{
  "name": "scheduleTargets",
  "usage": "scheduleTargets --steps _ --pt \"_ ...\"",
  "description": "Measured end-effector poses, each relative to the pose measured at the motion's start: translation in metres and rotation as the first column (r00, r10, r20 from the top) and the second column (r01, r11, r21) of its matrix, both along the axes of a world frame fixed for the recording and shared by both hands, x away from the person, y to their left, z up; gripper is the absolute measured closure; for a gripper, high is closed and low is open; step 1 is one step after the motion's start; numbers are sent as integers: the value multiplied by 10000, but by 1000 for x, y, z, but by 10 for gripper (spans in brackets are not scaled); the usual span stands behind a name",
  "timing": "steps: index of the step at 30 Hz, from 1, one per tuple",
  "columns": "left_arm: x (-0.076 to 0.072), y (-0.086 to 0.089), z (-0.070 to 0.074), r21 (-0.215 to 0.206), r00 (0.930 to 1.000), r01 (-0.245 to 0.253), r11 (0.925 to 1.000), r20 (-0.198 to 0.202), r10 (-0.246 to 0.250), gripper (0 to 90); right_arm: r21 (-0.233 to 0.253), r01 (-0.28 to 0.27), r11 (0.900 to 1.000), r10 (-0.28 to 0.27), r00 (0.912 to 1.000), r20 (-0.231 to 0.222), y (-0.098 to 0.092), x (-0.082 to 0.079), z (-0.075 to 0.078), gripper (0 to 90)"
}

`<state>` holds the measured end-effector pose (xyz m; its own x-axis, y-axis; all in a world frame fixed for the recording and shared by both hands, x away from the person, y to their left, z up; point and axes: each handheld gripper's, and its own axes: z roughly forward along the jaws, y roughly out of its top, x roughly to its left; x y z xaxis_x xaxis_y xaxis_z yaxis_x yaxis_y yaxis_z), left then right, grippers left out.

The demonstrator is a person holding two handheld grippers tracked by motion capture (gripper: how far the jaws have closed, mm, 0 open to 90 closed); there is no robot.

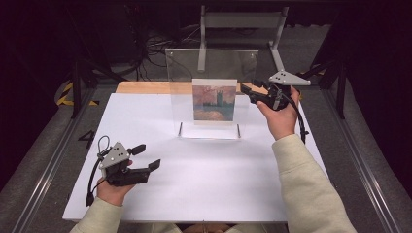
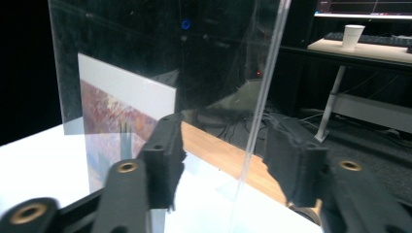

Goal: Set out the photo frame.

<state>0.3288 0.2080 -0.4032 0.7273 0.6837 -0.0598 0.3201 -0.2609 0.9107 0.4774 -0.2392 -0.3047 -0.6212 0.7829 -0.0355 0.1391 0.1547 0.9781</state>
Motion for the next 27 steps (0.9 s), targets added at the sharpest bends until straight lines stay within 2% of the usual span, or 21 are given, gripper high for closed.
scheduleTargets --steps 3,9,12,14,15,18,27 --pt "0 0 0 -59 10000 -19 10000 -25 19 233 55 34 10000 -34 10000 28 -2 -3 2 350" --pt "0 0 0 -121 10000 41 9999 7 -41 229 -300 84 9995 -82 9999 76 -10 -21 6 271" --pt "0 0 0 -139 10000 78 9999 8 -78 228 -125 -88 9999 89 9999 121 -17 -35 5 258" --pt "0 0 0 -130 10000 87 9999 -6 -87 227 -7 -156 9999 155 9998 -122 -22 -44 3 248" --pt "0 0 0 -139 10000 85 9999 -13 -86 227 -56 -276 9996 275 9994 -227 -28 -54 0 248" --pt "-1 1 1 -201 9999 76 9998 -64 -77 226 -174 -282 9995 278 9993 -244 -37 -68 -2 245" --pt "1 0 1 -186 9999 130 9997 -13 -130 221 -610 -352 9975 334 9990 -311 -55 -97 -2 201"
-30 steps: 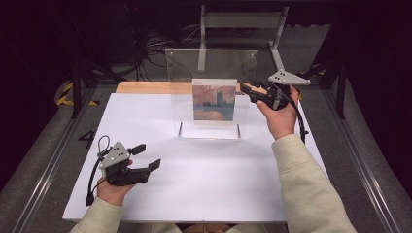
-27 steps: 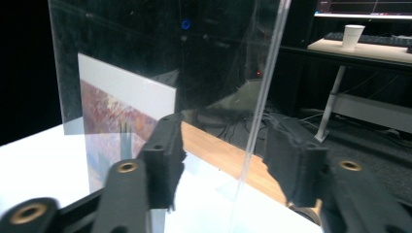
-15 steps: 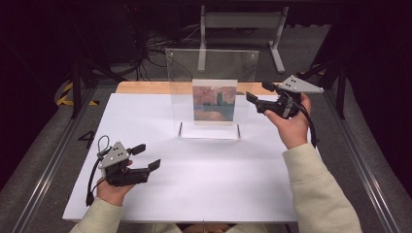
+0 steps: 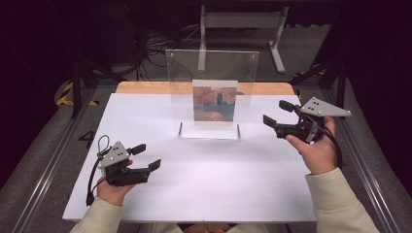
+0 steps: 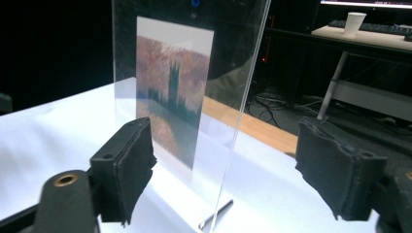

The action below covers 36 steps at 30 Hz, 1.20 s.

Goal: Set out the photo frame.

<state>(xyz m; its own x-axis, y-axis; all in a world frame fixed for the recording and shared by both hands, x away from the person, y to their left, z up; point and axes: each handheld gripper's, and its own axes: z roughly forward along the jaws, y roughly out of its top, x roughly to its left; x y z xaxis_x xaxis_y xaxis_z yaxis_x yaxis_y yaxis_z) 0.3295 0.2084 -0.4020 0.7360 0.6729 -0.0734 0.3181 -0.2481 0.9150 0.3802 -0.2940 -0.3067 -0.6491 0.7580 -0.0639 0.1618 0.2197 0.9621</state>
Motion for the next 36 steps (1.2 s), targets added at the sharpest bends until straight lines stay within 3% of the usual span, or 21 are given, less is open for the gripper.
scheduleTargets --steps 9,16,24,25,27,30,33,36 --pt "-3 8 -1 -87 10000 -93 9999 -5 93 212 -456 -171 9988 145 9983 -567 -14 -27 -14 134" --pt "-6 18 -2 -186 9998 -179 9997 -50 178 199 -380 -389 9985 353 9954 -888 -22 -41 -28 90" --pt "-11 25 -6 -179 9998 -150 9997 -94 149 185 51 -635 9980 637 9912 -1163 -32 -46 -62 46" --pt "-11 26 -7 -121 9999 -105 9999 -77 105 181 400 -617 9973 662 9901 -1237 -36 -46 -73 45" --pt "-12 26 -9 -162 9999 -112 9998 -40 111 179 548 -547 9970 617 9890 -1345 -39 -46 -83 37" --pt "-13 28 -11 -164 9998 -164 9997 82 166 179 603 -530 9968 614 9871 -1476 -42 -45 -95 38" --pt "-14 31 -14 -153 9996 -269 9995 74 270 177 335 -408 9986 459 9848 -1676 -46 -44 -112 37" --pt "-14 33 -16 -209 9994 -328 9992 95 330 174 110 -341 9994 355 9844 -1724 -46 -45 -119 38"
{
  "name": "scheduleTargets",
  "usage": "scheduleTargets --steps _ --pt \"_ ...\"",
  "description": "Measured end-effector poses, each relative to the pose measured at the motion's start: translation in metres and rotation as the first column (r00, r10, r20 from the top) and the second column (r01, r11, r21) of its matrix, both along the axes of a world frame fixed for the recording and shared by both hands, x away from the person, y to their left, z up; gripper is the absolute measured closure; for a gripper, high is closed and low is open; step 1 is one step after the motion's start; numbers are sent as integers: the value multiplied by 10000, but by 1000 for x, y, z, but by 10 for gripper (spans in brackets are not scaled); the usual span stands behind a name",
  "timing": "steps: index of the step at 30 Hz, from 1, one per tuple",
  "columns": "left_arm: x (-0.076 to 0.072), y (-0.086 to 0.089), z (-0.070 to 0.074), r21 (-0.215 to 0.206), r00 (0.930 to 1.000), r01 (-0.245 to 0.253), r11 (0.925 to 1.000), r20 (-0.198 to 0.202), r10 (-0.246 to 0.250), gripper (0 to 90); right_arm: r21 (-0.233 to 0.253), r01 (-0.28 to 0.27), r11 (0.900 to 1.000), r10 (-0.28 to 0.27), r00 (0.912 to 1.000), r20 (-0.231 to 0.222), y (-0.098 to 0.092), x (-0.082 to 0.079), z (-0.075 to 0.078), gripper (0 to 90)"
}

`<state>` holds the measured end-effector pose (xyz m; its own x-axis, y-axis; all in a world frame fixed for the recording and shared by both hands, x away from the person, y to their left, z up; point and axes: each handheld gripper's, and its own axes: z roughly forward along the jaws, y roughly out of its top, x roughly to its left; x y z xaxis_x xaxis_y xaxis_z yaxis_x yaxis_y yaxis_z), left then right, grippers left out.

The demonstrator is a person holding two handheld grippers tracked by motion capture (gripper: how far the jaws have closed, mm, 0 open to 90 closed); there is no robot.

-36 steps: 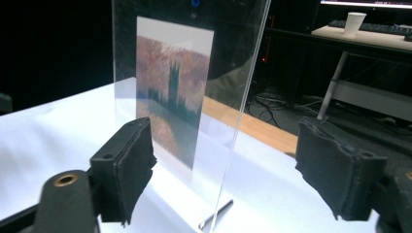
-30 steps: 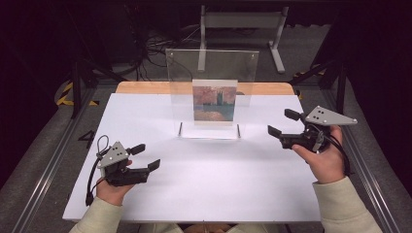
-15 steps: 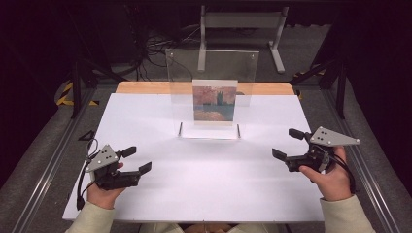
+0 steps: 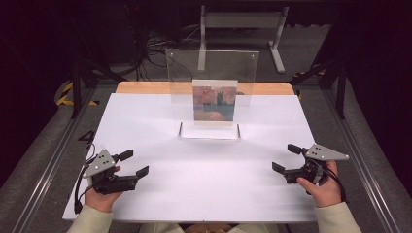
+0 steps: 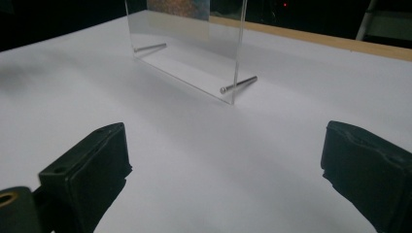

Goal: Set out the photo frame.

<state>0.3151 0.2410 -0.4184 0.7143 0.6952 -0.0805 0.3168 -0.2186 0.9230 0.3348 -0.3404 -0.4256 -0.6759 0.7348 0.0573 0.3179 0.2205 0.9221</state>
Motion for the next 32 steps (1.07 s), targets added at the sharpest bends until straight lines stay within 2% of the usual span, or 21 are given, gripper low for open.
scheduleTargets --steps 3,5,7,9,12,16,19,32 --pt "1 2 -5 -123 10000 -93 9999 -32 93 171 -67 94 9999 -95 9998 -181 -1 -2 -8 37" --pt "2 2 -9 -160 9991 -422 9990 55 422 172 -87 111 9999 -113 9996 -272 -1 -4 -12 38" --pt "3 2 -12 -237 9985 -543 9982 28 544 172 -222 128 9997 -135 9994 -321 0 -5 -16 37" --pt "3 2 -16 -313 9985 -540 9980 -74 538 171 -282 155 9995 -165 9992 -361 0 -6 -19 37" --pt "5 0 -19 -157 9985 -537 9984 -124 535 168 -436 219 9988 -236 9989 -403 0 -7 -22 36" --pt "7 -2 -22 -121 9988 -467 9988 -178 465 167 -951 302 9950 -341 9987 -391 2 -7 -26 35" --pt "7 -3 -23 -81 9988 -456 9989 -173 454 167 -1076 289 9938 -340 9983 -463 3 -6 -27 37" --pt "8 -3 -23 -40 9987 -458 9989 -223 457 167 -897 413 9951 -464 9974 -556 2 -5 -27 40"
